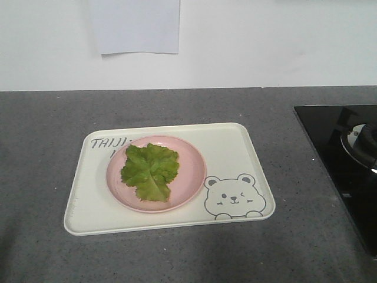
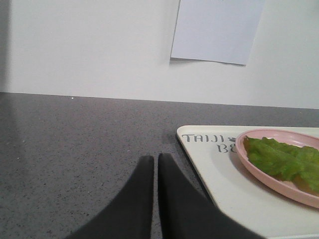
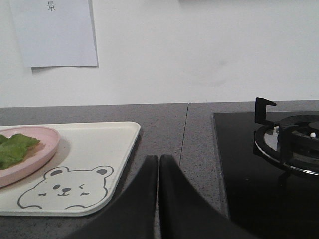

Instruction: Transfer vegetables to tray and serve

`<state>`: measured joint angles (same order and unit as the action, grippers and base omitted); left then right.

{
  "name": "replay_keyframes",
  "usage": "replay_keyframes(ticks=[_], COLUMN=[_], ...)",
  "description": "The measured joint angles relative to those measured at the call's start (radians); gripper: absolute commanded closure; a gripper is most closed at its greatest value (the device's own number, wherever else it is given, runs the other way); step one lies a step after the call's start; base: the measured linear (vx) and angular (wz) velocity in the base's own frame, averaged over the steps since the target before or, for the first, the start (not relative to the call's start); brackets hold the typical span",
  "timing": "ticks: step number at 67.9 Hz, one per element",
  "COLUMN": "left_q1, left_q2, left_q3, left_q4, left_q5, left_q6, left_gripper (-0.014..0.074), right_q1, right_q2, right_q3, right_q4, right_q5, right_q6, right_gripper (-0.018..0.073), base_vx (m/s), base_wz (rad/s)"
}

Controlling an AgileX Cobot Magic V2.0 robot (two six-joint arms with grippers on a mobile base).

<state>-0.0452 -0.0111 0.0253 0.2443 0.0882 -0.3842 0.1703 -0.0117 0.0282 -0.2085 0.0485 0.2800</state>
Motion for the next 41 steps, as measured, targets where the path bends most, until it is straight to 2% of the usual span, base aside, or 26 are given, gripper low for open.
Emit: replay_keyframes(ticks=[22, 41], left_q1=[0.000, 0.000], left_q2=[0.000, 0.000], left_q3=[0.000, 0.000], left_q4=[0.000, 0.000], left_q5=[0.000, 0.000], left_q6=[0.000, 0.000], left_gripper=[0.0602, 0.0602], right_q1=[-0.048, -0.050], right_q2=[0.000, 0.000], right_q3=[0.000, 0.000], right_q4=[-0.003, -0.004], right_q5=[-0.063, -0.081], right_q6=[0.008, 0.009], right_gripper=[0.0562, 0.0562], base_vx=[0.00, 0.00], base_wz=[0.00, 0.00])
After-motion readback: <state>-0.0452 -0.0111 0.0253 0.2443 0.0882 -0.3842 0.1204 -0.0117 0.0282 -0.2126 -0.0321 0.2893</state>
